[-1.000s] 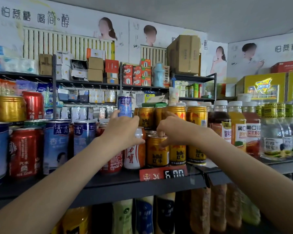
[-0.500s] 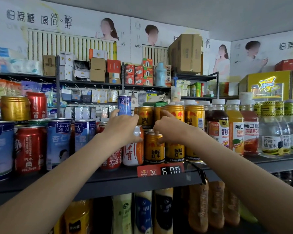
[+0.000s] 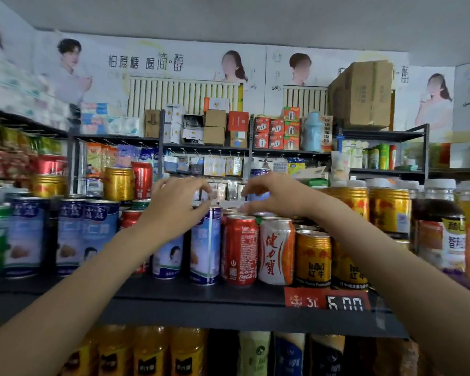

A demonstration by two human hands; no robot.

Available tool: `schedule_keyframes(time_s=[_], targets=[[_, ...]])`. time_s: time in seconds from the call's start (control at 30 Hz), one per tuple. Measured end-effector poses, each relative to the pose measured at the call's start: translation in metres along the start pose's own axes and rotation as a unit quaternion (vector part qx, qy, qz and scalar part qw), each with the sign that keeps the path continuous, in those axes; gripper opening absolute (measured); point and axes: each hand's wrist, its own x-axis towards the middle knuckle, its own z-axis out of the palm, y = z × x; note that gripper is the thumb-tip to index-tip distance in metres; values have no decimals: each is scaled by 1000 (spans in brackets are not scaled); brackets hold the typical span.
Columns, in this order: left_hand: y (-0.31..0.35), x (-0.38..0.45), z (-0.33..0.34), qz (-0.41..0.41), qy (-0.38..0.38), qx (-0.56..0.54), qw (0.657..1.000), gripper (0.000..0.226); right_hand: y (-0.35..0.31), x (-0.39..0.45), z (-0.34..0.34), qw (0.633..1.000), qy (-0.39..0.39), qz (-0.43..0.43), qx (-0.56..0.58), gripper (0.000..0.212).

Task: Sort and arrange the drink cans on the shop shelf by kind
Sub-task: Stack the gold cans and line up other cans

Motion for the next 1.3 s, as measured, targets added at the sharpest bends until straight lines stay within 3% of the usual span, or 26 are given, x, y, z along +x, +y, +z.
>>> schedule_keyframes(time_s=[0.13, 0.2, 0.3, 0.5, 0.63, 0.73, 0.83, 0.93, 1.1, 1.3], targets=[[-14, -6, 1, -4, -73, -14, 997, 20, -10, 14, 23, 992, -110, 52, -37, 61], [-17, -9, 4, 8, -88, -12, 996, 20, -10, 13, 35, 988, -98, 63, -101, 67], [-20, -11, 8, 17, -81, -16, 996, 22, -8, 8, 49, 989, -72, 84, -101, 69], [-14, -5, 25, 15, -60, -34, 997, 31, -13, 8, 46, 986, -84, 92, -110, 63], [-8, -2, 21, -11, -60, -139, 988, 30, -17, 11, 29, 991, -94, 86, -36, 55], [-18, 0, -3, -74, -17, -235, 969, 28, -18, 16, 19, 997, -31, 54, 45, 37], [-31, 10, -40, -93, 32, -264, 959, 25, -17, 37, 18, 995, 21, 47, 82, 24], [-35, 12, -67, -73, 40, -220, 972, 26, -25, 64, 35, 997, -73, 34, 17, 26], [-45, 1, -74, -66, 2, -186, 980, 26, -32, 99, 70, 978, -173, 55, -105, 51], [-54, -2, -70, -56, -10, -168, 984, 26, -32, 124, 92, 973, -189, 92, -93, 45]])
